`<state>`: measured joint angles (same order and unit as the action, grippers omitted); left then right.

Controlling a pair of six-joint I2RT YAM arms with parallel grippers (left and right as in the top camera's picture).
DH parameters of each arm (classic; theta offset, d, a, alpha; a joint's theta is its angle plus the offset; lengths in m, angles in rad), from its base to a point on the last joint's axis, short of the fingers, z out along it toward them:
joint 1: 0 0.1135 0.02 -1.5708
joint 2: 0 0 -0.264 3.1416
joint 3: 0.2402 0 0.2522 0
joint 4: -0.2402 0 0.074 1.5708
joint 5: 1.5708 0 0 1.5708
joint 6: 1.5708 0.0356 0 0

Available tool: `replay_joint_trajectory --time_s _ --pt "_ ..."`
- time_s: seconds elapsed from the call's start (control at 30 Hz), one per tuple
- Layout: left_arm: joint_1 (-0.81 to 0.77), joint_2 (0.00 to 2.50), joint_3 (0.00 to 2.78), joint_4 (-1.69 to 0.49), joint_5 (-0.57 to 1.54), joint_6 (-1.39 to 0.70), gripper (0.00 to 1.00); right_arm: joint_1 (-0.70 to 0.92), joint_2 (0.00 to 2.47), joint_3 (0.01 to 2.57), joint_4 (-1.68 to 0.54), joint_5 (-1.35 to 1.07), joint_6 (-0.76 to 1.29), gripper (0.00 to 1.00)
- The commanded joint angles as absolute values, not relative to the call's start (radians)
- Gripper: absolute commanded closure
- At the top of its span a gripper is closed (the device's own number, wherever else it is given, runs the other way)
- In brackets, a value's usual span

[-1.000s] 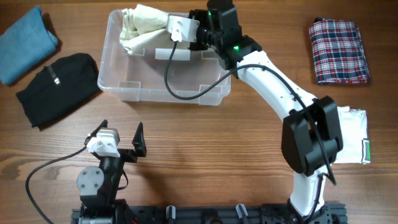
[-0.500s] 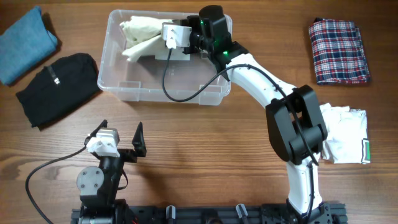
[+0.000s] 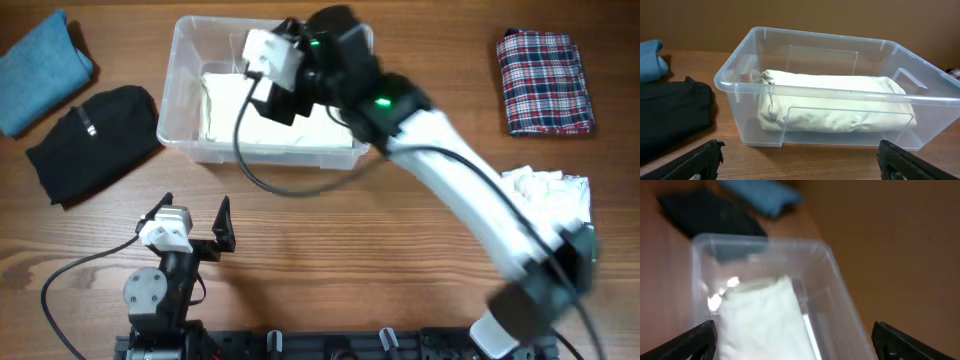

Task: Pack container
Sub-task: 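Withdraw the right gripper and reach to the red-plaid shirt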

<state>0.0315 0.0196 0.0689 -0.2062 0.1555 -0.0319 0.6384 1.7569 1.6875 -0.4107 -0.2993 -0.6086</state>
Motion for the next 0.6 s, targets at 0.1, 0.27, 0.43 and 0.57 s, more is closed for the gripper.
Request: replay_joint_trajectory --time_s 0.1,0.27,0.43,0.57 --pt "0.038 0.014 0.064 -0.206 0.164 -0.041 0.0 0.591 1.527 1.707 -0.484 -0.16 -0.373 0.0" --pt "0.038 0.014 0.064 -0.206 0.164 -0.041 0.0 0.261 1.505 1.707 -0.585 -0.186 -0.147 0.0" --pt "0.038 0.014 0.064 -0.206 0.164 -0.041 0.0 -0.107 1.625 1.707 -0.641 -0.322 -0.101 0.0" --pt "0.038 0.014 0.064 -0.205 0.164 -0.041 0.0 -0.315 1.773 1.707 -0.645 -0.388 0.007 0.0"
